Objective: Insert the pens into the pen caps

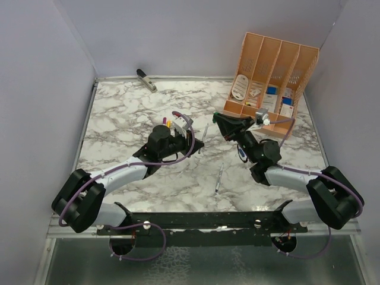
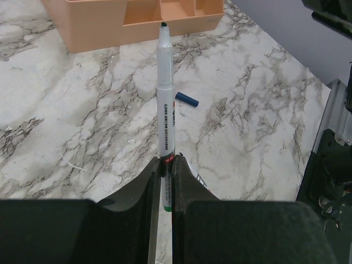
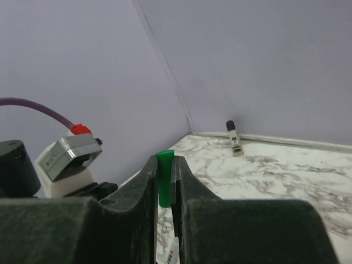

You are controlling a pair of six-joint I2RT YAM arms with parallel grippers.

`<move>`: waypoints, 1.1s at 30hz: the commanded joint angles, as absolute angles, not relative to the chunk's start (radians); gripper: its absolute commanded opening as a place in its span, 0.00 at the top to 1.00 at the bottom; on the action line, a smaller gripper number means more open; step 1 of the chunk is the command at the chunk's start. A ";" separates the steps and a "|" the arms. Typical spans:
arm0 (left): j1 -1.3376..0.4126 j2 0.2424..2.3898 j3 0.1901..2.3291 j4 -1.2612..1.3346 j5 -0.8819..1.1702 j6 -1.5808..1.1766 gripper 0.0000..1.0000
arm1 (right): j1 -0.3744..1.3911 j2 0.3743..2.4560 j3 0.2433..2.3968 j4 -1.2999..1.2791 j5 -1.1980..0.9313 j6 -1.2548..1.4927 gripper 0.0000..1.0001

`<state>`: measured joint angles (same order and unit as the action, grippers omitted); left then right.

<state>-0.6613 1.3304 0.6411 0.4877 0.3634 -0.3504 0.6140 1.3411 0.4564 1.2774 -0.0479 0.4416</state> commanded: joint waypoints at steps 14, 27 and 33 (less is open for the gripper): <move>-0.693 1.297 0.657 0.591 0.490 -0.330 1.00 | 0.615 1.351 0.468 1.427 -0.118 0.493 0.99; -0.696 1.247 0.627 0.644 0.487 -0.339 1.00 | 0.615 1.330 0.451 1.411 -0.095 0.479 0.99; -0.696 1.268 0.630 0.647 0.487 -0.348 1.00 | 0.615 1.332 0.454 1.411 -0.102 0.500 0.99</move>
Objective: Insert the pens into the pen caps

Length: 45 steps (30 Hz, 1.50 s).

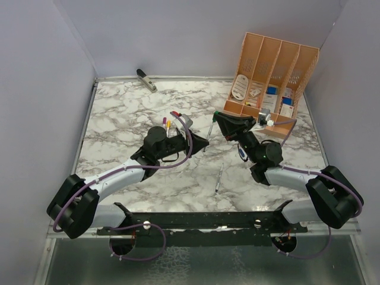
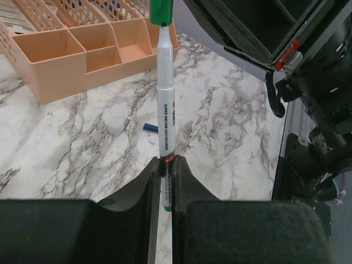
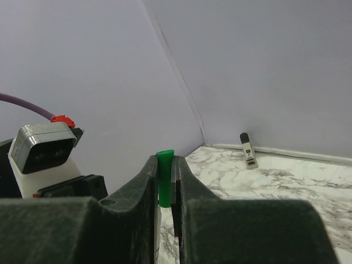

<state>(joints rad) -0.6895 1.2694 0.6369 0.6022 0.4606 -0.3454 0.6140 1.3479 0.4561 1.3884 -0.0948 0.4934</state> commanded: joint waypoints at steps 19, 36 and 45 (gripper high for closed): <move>-0.698 1.282 0.630 0.652 0.497 -0.351 1.00 | 0.615 1.347 0.469 1.444 -0.081 0.538 0.99; -0.697 1.277 0.625 0.652 0.470 -0.349 1.00 | 0.614 1.306 0.458 1.368 -0.104 0.572 0.99; -0.698 1.269 0.626 0.652 0.465 -0.343 1.00 | 0.615 1.294 0.448 1.337 -0.106 0.560 0.99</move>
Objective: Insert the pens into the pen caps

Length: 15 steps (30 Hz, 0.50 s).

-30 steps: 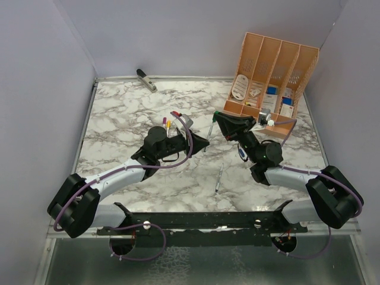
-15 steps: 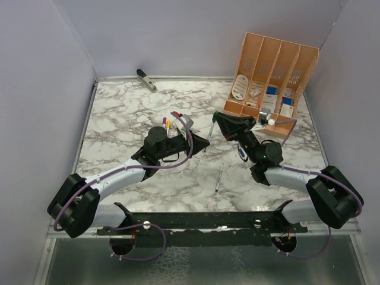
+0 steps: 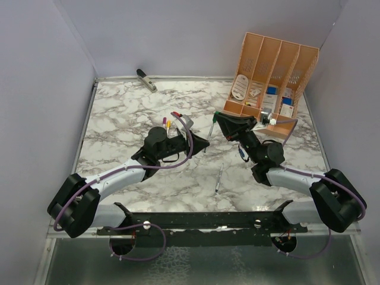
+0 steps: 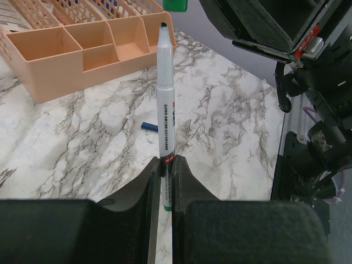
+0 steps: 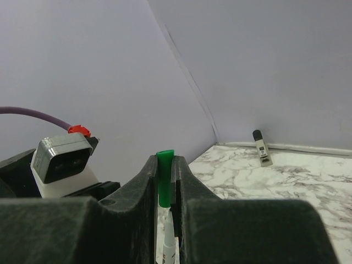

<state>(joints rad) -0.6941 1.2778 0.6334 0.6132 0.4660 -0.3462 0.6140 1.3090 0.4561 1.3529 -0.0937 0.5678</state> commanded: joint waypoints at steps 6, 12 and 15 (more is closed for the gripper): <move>-0.697 1.265 0.627 0.652 0.472 -0.344 1.00 | 0.615 1.310 0.454 1.347 -0.104 0.549 0.99; -0.697 1.264 0.627 0.652 0.469 -0.345 1.00 | 0.615 1.322 0.459 1.348 -0.107 0.551 0.99; -0.698 1.265 0.627 0.652 0.466 -0.345 1.00 | 0.615 1.321 0.458 1.341 -0.111 0.552 0.99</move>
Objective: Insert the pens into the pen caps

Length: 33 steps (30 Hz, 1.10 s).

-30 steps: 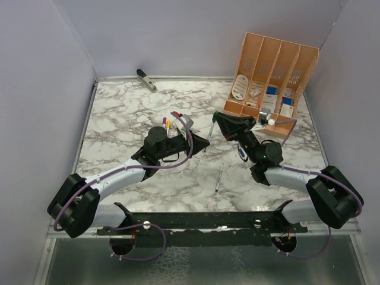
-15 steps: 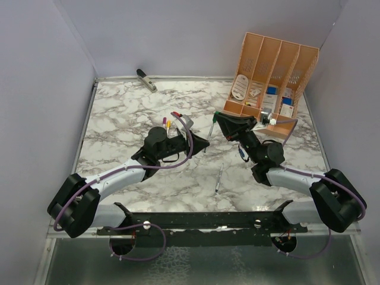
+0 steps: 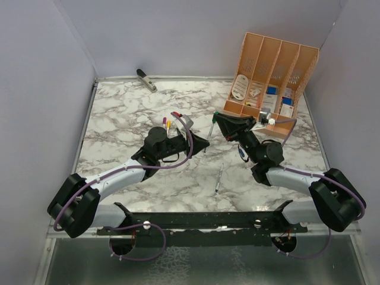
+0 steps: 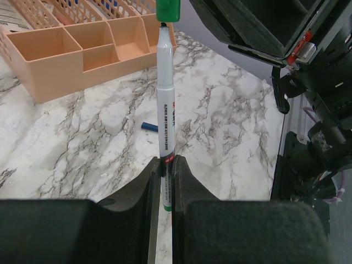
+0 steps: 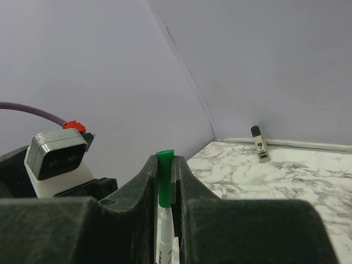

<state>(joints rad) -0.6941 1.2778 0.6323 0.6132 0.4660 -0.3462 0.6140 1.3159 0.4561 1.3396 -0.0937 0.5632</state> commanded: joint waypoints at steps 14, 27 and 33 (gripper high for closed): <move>-0.698 1.257 0.626 0.652 0.456 -0.342 1.00 | 0.615 1.319 0.447 1.313 -0.126 0.557 0.99; -0.698 1.248 0.630 0.652 0.434 -0.344 1.00 | 0.615 1.315 0.421 1.270 -0.164 0.577 0.99; -0.698 1.230 0.628 0.665 0.420 -0.350 1.00 | 0.615 1.352 0.400 1.301 -0.205 0.619 0.99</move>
<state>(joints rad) -0.6941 1.2770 0.6315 0.6109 0.4522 -0.3462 0.6136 1.3193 0.4274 1.2915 -0.1436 0.5869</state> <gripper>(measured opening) 0.116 0.110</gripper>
